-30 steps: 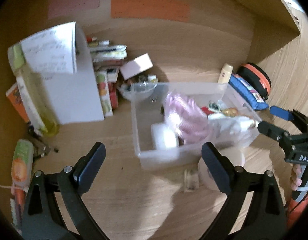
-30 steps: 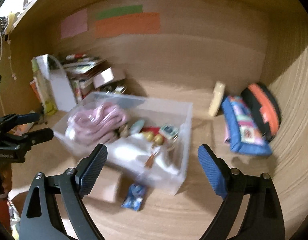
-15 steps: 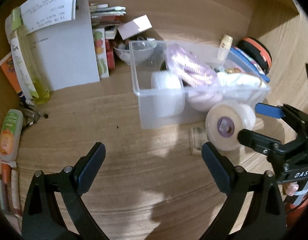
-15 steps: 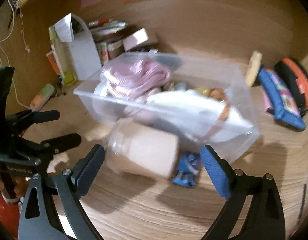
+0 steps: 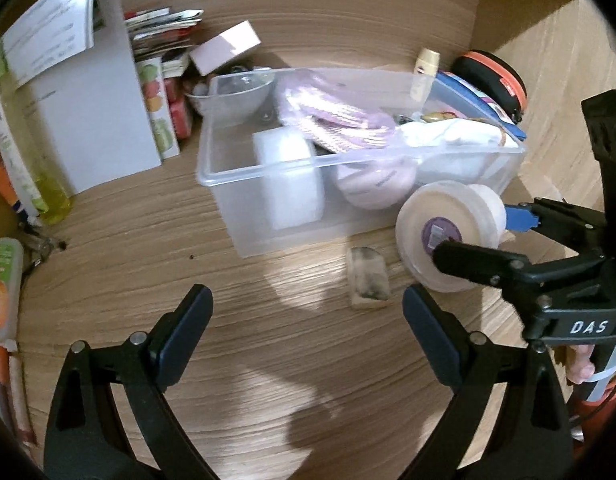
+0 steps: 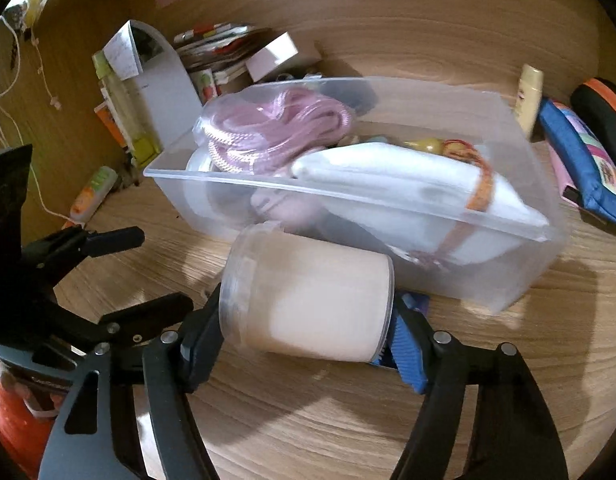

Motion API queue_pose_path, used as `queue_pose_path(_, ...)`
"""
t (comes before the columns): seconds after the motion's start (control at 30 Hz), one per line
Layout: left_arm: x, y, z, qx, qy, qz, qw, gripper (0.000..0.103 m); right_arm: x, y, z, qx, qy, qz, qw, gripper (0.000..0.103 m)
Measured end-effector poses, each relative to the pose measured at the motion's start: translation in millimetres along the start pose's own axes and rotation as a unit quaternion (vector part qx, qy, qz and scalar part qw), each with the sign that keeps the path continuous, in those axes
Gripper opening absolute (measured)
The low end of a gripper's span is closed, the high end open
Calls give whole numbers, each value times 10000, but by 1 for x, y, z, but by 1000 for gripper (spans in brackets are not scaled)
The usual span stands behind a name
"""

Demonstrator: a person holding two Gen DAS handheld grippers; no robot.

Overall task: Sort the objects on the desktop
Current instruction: 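Grasp the beige cylindrical jar with the right tool while the left tool grasps the small glass vial, then carry the jar and vial over the clear box with both tools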

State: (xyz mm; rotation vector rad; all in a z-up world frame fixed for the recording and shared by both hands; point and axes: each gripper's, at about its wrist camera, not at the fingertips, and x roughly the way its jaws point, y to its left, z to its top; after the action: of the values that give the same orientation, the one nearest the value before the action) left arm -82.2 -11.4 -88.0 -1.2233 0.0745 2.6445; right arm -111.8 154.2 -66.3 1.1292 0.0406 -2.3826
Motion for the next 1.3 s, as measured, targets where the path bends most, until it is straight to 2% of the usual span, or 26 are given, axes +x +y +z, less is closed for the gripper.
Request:
queue_pose_path(0.17, 9, -15, 3, 207, 79, 20, 9998, 94, -17, -12, -4, 140, -140, 84, 9998, 65)
queue_pose_path(0.33, 25, -28, 8, 343, 335, -31, 9988, 69, -26, -17, -5, 82, -272, -2, 9996, 63)
queue_pose_path(0.37, 28, -29, 8, 345, 369, -26, 9987, 60, -28, -19, -5, 96, -294, -1, 9995, 64)
queue_pose_path(0.5, 30, -33, 10, 392, 345, -34, 9986, 51, -36, -22, -3, 119, -414, 29, 9991, 64)
queue_pose_path(0.6, 30, -37, 11, 444, 304, -3, 9986, 35, -42, -23, -1, 112, -501, 63, 9987, 64)
queue_pose_path(0.7, 30, -46, 10, 558, 283, 15, 9980, 24, -50, -23, 2, 91, -629, 60, 9980, 64)
queue_pose_path(0.87, 30, -55, 9, 712, 249, 111, 9971, 23, -63, -22, 10, 26, -807, 70, 9967, 64)
queue_pose_path(1.0, 28, -53, 8, 619, 274, -39, 9977, 23, -70, -21, 14, -8, -898, 66, 9959, 64)
queue_pose_path(1.17, 14, -48, 7, 406, 100, -100, 9991, 23, -79, -21, 16, -27, -994, 52, 9950, 64)
queue_pose_path(1.3, -1, -49, 6, 335, -128, 10, 9994, 23, -84, -24, 17, 13, -1084, 3, 9941, 64)
